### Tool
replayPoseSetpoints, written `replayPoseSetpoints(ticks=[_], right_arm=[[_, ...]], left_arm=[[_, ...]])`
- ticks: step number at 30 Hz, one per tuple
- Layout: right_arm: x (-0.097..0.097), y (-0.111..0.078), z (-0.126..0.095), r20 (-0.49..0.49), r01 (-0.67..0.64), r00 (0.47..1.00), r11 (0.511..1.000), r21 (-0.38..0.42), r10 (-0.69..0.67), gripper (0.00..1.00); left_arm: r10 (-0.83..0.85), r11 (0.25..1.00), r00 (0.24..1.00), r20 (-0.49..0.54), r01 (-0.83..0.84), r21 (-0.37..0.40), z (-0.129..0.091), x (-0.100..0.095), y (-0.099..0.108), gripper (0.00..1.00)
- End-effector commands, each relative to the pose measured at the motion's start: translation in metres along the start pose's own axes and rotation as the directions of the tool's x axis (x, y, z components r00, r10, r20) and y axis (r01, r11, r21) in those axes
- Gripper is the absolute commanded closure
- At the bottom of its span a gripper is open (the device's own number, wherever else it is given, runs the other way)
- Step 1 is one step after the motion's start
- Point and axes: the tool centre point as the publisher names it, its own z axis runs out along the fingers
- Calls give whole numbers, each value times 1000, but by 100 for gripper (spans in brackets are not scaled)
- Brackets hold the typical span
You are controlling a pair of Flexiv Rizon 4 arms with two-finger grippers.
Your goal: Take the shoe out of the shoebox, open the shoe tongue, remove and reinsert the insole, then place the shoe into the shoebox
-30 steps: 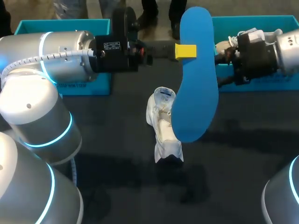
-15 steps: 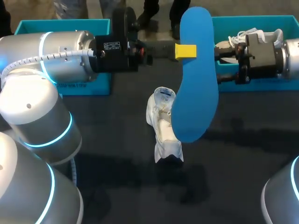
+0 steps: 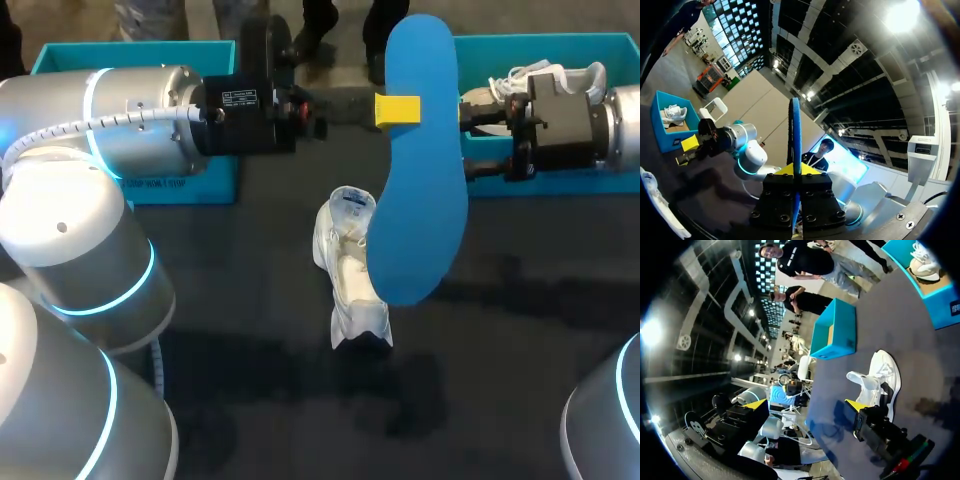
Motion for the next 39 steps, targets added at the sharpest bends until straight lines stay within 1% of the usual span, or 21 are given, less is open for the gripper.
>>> replayPoseSetpoints(ticks=[1, 2, 3, 5, 6, 8, 9, 10, 11, 13, 14, 15, 16, 17, 19, 21, 26, 29, 30, 32, 39], right_arm=[[0, 0, 2, 3, 0, 1000, 1000, 0, 0, 0], [0, 0, 2, 3, 0, 1000, 1000, 0, 0, 0], [0, 0, 2, 3, 0, 1000, 1000, 0, 0, 0], [0, 0, 2, 3, 0, 1000, 1000, 0, 0, 0], [0, 0, 2, 3, 0, 1000, 1000, 0, 0, 0], [0, 0, 2, 3, 0, 1000, 1000, 0, 0, 0], [0, 0, 2, 3, 0, 1000, 1000, 0, 0, 0], [0, 0, 2, 3, 0, 1000, 1000, 0, 0, 0], [0, 0, 2, 3, 0, 1000, 1000, 0, 0, 0], [0, 0, 2, 3, 0, 1000, 1000, 0, 0, 0], [0, 0, 2, 3, 0, 1000, 1000, 0, 0, 0], [0, 0, 2, 3, 0, 1000, 1000, 0, 0, 0], [0, 0, 2, 3, 0, 1000, 1000, 0, 0, 0], [0, 0, 2, 3, 0, 1000, 1000, 0, 0, 0], [0, 0, 2, 3, 0, 1000, 1000, 0, 0, 0], [0, 0, 2, 3, 0, 1000, 1000, 0, 0, 0], [0, 0, 2, 3, 0, 1000, 1000, 0, 0, 0], [0, 0, 2, 3, 0, 1000, 1000, 0, 0, 0], [0, 0, 2, 3, 0, 1000, 1000, 0, 0, 0], [0, 0, 2, 3, 0, 1000, 1000, 0, 0, 0], [0, 0, 2, 3, 0, 1000, 1000, 0, 0, 0]], left_arm=[[113, 993, 994, -9, -113, -16, -10, -3, 9, 100], [139, 990, 990, -12, -140, -9, -12, -4, 9, 100], [212, 976, 977, -10, -213, -49, -15, -5, 10, 100], [315, 947, 949, -5, -315, -66, -20, -7, 13, 100], [392, 915, 920, -3, -390, -109, -23, -9, 15, 100], [491, 862, 871, -17, -489, -138, -29, -13, 19, 100], [538, 829, 843, -19, -534, -167, -32, -15, 21, 100], [590, 794, 807, -22, -585, -165, -35, -16, 22, 100], [612, 775, 790, -35, -609, -169, -38, -17, 23, 100], [695, 696, 717, -48, -688, -204, -44, -20, 25, 100], [707, 684, 705, -55, -701, -203, -46, -21, 26, 100], [754, 628, 654, -62, -746, -221, -48, -24, 26, 100], [765, 611, 640, -79, -759, -226, -50, -26, 26, 100], [798, 569, 597, -84, -792, -222, -52, -28, 26, 100], [832, 511, 544, -111, -828, -231, -56, -31, 25, 100], [872, 432, 469, -139, -872, -229, -58, -35, 23, 100], [950, 226, 260, -176, -956, -189, -59, -37, 13, 100], [971, 124, 154, -185, -978, -165, -56, -40, 7, 100], [973, 109, 138, -184, -981, -158, -56, -41, 6, 100], [977, 66, 98, -191, -983, -169, -53, -45, 5, 100], [977, 66, 98, -191, -983, -169, -53, -45, 5, 100]])
